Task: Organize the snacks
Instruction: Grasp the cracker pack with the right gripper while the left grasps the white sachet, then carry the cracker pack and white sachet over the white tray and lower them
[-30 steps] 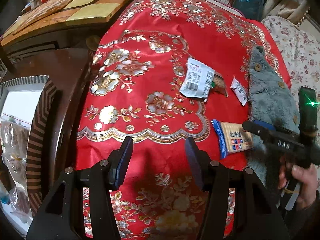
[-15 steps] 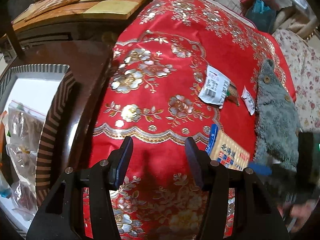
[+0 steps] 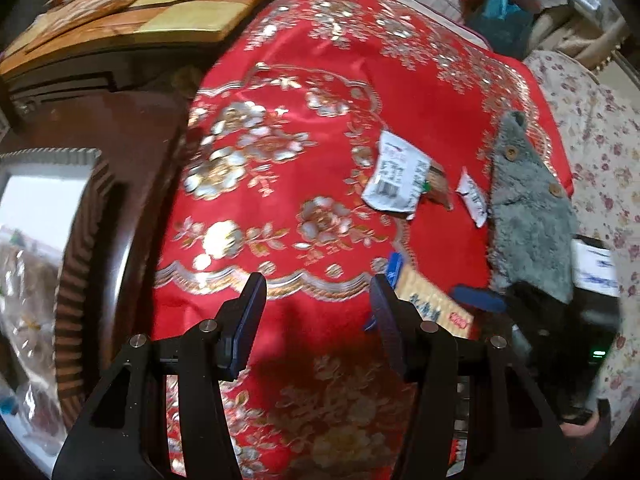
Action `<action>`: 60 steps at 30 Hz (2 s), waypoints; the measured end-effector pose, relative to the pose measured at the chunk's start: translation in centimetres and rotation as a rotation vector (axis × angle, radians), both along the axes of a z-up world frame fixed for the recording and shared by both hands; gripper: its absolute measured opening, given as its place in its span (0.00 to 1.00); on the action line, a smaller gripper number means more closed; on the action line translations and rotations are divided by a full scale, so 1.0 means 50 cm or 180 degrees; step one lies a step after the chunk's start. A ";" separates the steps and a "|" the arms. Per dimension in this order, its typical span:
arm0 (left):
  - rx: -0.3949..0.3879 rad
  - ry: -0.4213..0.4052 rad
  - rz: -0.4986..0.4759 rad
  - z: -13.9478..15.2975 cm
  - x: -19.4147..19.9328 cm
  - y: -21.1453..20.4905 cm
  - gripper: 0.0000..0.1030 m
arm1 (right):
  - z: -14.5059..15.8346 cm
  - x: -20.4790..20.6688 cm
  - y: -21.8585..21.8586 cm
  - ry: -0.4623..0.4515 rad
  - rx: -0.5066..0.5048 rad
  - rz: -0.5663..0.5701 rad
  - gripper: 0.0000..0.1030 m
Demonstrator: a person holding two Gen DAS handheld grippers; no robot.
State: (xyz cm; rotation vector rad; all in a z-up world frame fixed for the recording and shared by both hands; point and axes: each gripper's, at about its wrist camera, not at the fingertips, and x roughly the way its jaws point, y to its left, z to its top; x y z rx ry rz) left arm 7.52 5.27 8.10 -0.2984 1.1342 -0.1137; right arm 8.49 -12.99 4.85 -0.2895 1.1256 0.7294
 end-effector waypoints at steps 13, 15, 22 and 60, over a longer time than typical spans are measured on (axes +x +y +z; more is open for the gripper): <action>0.0057 -0.0189 -0.0681 -0.010 0.146 -0.132 0.59 | -0.032 -0.009 -0.136 0.0236 0.0288 -0.1157 0.52; 0.0154 -0.0187 -0.0730 -0.024 0.170 -0.156 0.59 | -0.033 -0.011 -0.138 0.0232 0.0313 -0.1184 0.52; 0.0442 -0.0117 -0.0895 -0.082 0.226 -0.205 0.59 | -0.034 -0.010 -0.128 0.0249 0.0375 -0.1193 0.57; 0.0721 -0.0529 0.0089 0.032 -0.088 0.004 0.51 | 0.030 -0.093 -0.010 0.0063 0.0410 -0.1065 0.52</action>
